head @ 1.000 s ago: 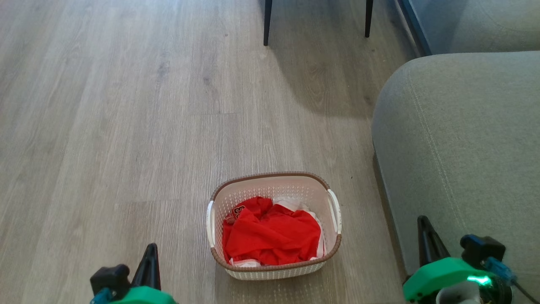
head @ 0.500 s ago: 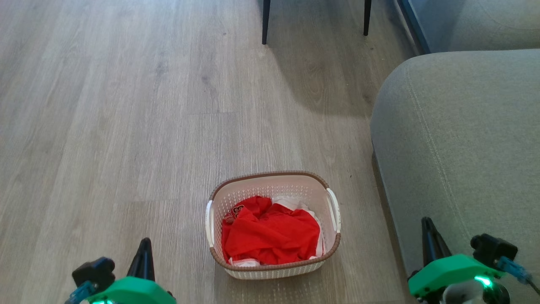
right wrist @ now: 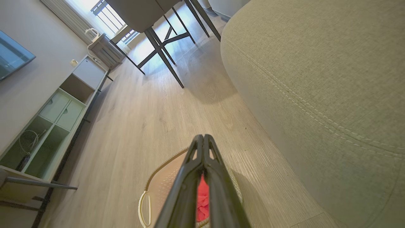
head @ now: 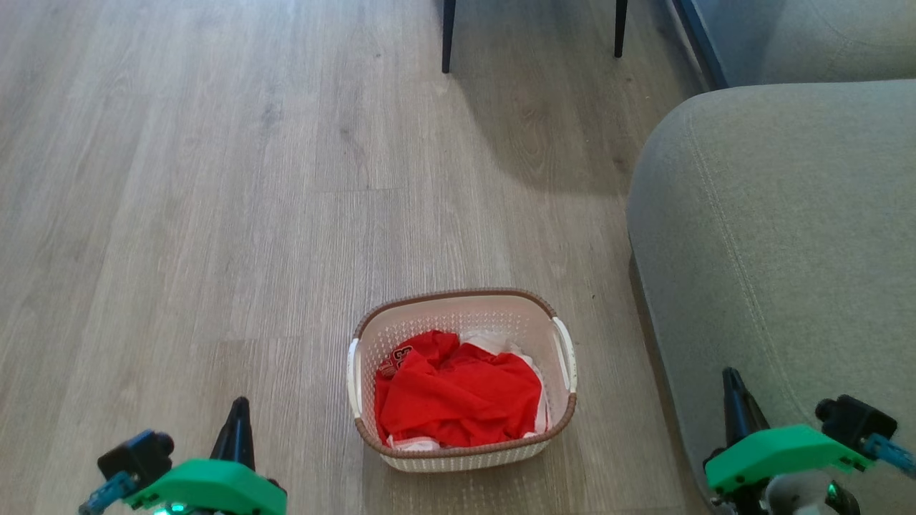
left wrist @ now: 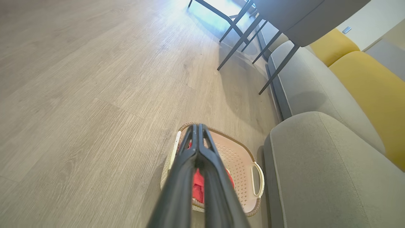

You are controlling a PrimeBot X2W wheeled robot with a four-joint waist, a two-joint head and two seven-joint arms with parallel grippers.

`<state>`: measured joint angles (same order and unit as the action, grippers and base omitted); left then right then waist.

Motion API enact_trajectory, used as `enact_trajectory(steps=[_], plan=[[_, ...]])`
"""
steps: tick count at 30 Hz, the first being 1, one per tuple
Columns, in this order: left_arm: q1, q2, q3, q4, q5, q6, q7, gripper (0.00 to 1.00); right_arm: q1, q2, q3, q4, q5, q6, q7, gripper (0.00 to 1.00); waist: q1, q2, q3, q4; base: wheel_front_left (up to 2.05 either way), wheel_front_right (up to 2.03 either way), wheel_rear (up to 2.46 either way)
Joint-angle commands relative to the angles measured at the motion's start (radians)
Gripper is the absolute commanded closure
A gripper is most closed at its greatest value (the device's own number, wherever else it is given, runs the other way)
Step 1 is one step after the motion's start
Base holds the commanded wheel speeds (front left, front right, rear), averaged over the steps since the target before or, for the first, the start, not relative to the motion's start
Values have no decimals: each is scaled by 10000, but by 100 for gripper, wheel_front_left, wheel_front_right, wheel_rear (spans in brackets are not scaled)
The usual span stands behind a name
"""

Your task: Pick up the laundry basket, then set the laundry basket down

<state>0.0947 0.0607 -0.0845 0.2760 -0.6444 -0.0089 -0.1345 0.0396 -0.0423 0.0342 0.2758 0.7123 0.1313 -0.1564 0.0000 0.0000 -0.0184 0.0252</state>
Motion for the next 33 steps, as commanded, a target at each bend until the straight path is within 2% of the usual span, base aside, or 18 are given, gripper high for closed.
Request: enact_trajectory(steps=[1, 33], plan=[[-550, 10, 240, -308, -257, -69, 52, 100, -597, -194, -7, -330, 270, -2, 66, 100, 0, 0, 3, -3, 0, 0, 0], [-1108, -33, 901, -307, -3791, -502, 970, 100, -915, -255, -417, -331, 3668, -3, 941, 100, 0, 0, 83, -97, 0, 0, 0]])
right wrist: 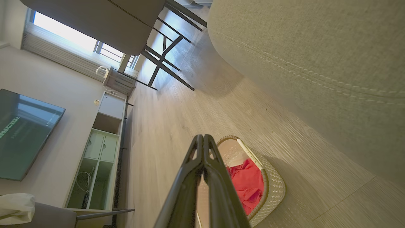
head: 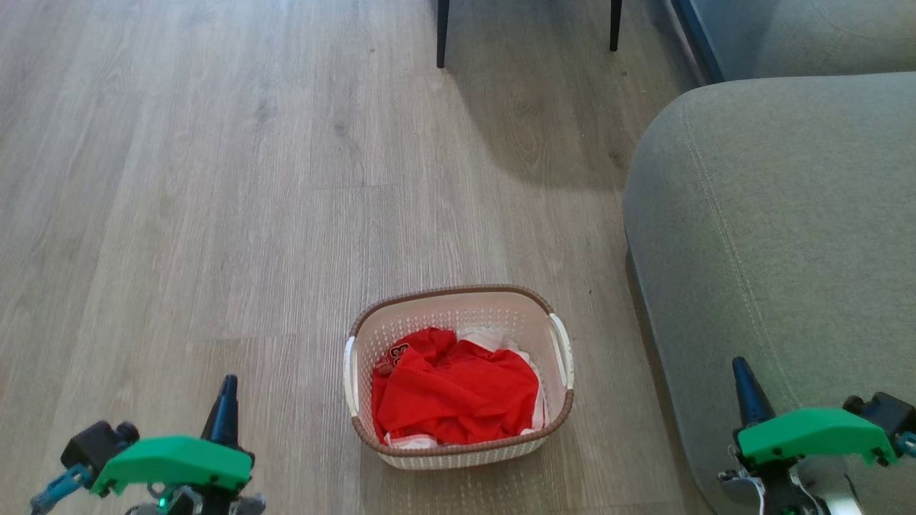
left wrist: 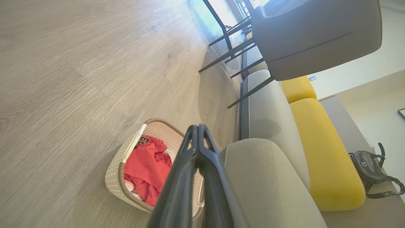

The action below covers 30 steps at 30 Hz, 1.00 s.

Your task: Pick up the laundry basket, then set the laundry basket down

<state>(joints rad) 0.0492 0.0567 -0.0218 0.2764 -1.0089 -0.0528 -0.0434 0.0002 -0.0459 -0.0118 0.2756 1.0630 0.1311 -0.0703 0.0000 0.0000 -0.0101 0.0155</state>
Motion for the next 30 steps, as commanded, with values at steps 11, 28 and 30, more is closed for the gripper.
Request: enact_trajectory(steps=[11, 28, 30], plan=[[-869, -10, 529, -310, -1516, -231, 414, 100, -646, -230, -134, -328, 1463, -2, 433, 100, 0, 0, 31, -37, 0, 0, 0], [-1174, -33, 889, -310, -3455, -468, 914, 100, -823, -238, -394, -326, 3294, -3, 941, 100, 0, 0, 75, -88, 0, 0, 0], [-1210, -36, 931, -310, -3684, -496, 973, 100, -844, -239, -426, -326, 3510, -3, 1002, 100, 0, 0, 80, -94, 0, 0, 0]])
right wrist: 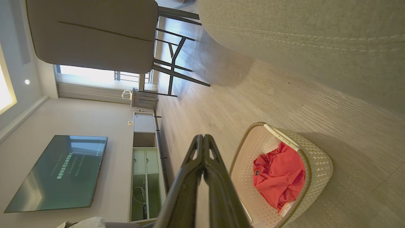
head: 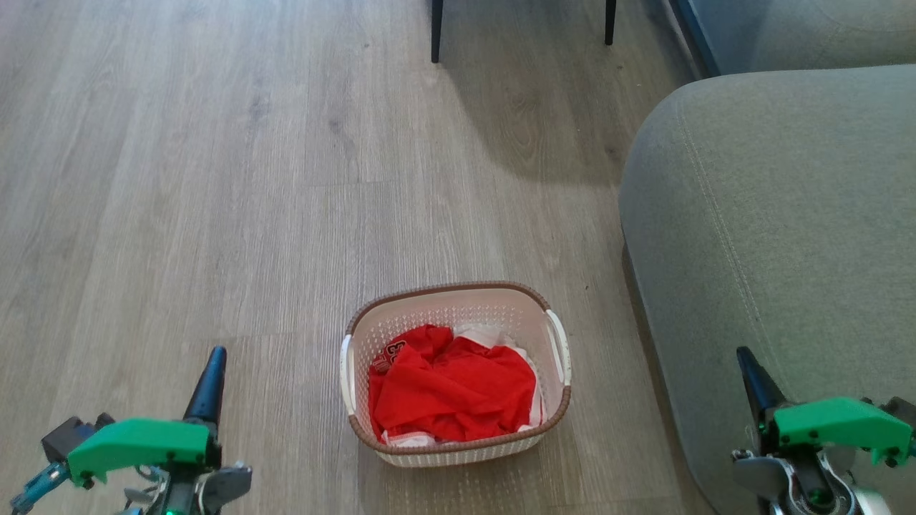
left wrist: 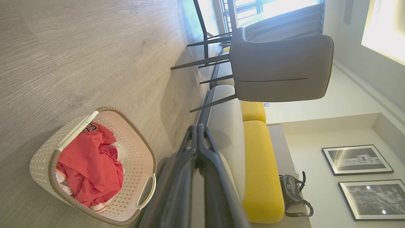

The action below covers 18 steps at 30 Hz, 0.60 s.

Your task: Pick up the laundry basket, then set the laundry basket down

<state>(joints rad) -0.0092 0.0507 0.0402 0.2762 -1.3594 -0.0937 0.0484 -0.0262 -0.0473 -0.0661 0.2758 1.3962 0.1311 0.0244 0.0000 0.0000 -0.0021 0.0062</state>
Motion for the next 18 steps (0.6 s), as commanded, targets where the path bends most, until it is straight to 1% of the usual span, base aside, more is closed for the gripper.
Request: enact_trajectory(steps=[1, 18], plan=[[-644, 22, 333, -308, -293, -101, 84, 100, -590, -225, 101, -328, 285, -3, 85, 100, 0, 0, 3, -4, 0, 0, 0], [-933, 0, 673, -307, -2124, -326, 558, 100, -759, -226, -156, -326, 2006, -3, 573, 100, 0, 0, 44, -52, 0, 0, 0]])
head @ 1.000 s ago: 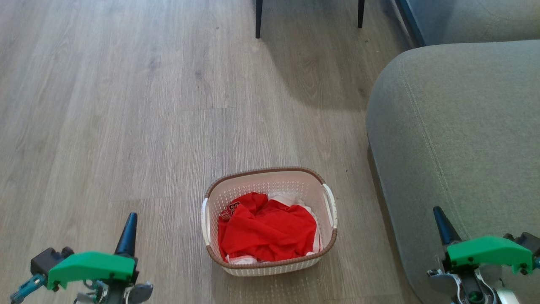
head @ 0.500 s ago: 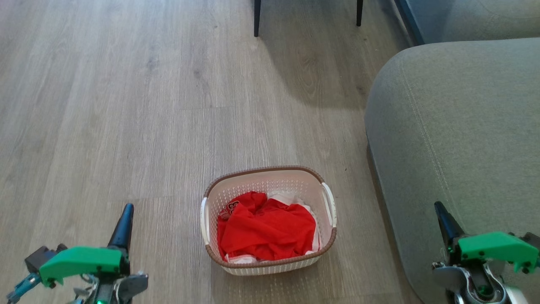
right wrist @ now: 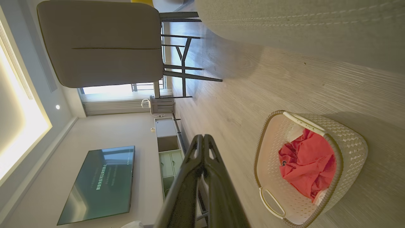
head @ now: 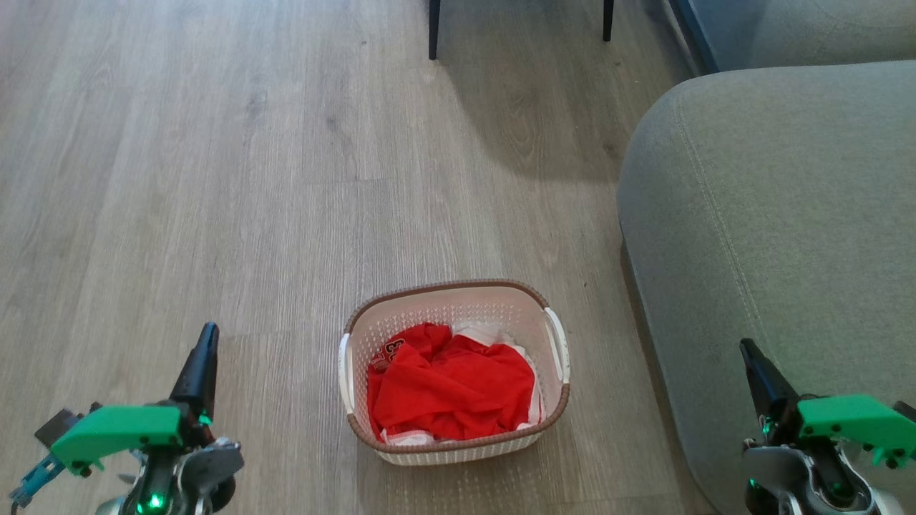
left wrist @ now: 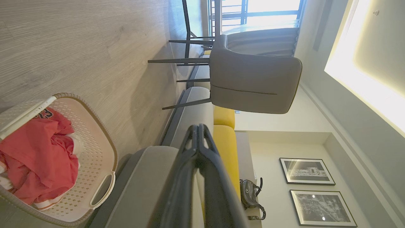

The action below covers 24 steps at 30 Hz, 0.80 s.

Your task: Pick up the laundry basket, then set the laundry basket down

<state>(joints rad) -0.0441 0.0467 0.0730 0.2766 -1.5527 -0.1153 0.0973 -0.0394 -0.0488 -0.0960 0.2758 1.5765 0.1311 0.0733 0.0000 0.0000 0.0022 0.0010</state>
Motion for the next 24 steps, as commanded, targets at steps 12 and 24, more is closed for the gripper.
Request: enact_trajectory(steps=[12, 24], plan=[[-641, 35, 412, -312, -556, -153, 162, 100, -664, -189, 62, -324, 521, -4, 205, 100, 0, 0, 9, -11, 0, 0, 0], [-641, 35, 411, -312, -557, -153, 161, 100, -667, -164, 27, -322, 491, -4, 234, 100, 0, 0, 9, -11, 0, 0, 0]])
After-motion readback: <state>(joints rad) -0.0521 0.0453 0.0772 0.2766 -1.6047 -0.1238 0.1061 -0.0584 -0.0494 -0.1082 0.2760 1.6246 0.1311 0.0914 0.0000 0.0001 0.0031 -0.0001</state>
